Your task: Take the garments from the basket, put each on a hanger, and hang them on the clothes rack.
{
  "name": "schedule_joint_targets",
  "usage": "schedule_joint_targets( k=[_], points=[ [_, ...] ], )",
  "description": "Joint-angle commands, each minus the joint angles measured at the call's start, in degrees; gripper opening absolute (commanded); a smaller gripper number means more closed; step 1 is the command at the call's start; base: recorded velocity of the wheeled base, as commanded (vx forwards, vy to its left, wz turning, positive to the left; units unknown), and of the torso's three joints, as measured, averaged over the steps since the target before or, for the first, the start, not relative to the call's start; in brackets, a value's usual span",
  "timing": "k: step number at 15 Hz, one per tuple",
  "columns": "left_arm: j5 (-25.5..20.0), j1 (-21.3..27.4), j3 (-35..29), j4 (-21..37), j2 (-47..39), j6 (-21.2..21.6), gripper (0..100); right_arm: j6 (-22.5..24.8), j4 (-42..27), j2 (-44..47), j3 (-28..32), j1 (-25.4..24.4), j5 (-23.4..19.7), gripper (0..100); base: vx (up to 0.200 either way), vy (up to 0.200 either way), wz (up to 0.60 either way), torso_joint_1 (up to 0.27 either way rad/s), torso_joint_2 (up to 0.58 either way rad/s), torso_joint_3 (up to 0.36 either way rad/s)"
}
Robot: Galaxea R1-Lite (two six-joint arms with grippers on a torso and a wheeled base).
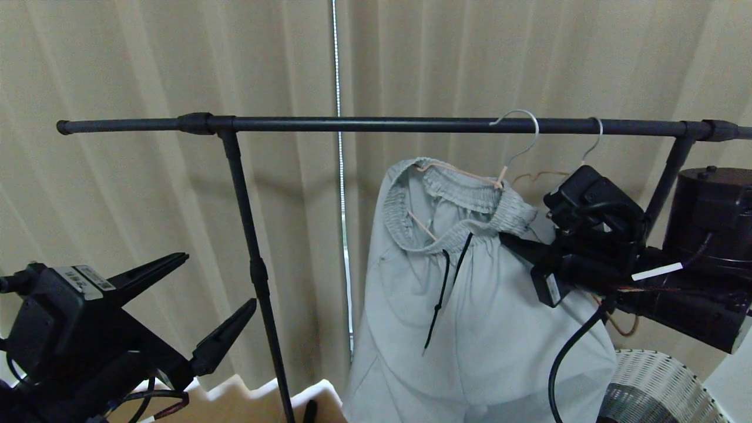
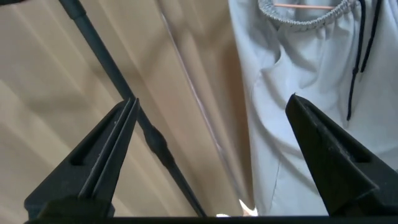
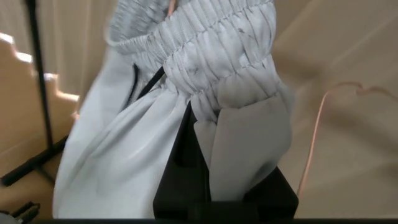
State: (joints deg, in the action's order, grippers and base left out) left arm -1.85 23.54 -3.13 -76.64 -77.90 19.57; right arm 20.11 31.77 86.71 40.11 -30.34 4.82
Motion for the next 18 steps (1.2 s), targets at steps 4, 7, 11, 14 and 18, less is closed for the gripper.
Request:
schedule_joint_targets(
  k=[4, 7, 11, 14, 18],
  points=[
    [-0.1, 0.0, 0.0, -0.1, -0.1, -0.2, 100, 0.0, -0.8, 2.1, 2.5, 0.5, 1.2, 0, 0.0, 0.0, 0.0, 0.0, 0.0, 0.0],
    [-0.1, -1.1, 0.1, -0.1, -0.2, -0.1, 100, 0.0, -3.1, 5.0, 7.4, 2.1, 1.9, 0, 0.0, 0.0, 0.0, 0.0, 0.0, 0.0],
    [-0.3, -1.0, 0.5, -0.1, -0.2, -0.1, 100, 0.0, -3.8, 10.8, 13.4, 4.3, 2.0, 0, 0.0, 0.0, 0.0, 0.0, 0.0, 0.0],
    [-0.3, -1.0, 0.6, -0.1, -0.1, -0.1, 100, 0.0, -3.8, 13.0, 13.8, 4.3, 2.0, 0, 0.0, 0.0, 0.0, 0.0, 0.0, 0.0],
    [-0.3, -0.9, 0.8, -0.1, -0.1, -0.1, 100, 0.5, -4.1, 14.1, 13.9, 4.2, 2.0, 0, 0.0, 0.0, 0.0, 0.0, 0.0, 0.0]
  ],
)
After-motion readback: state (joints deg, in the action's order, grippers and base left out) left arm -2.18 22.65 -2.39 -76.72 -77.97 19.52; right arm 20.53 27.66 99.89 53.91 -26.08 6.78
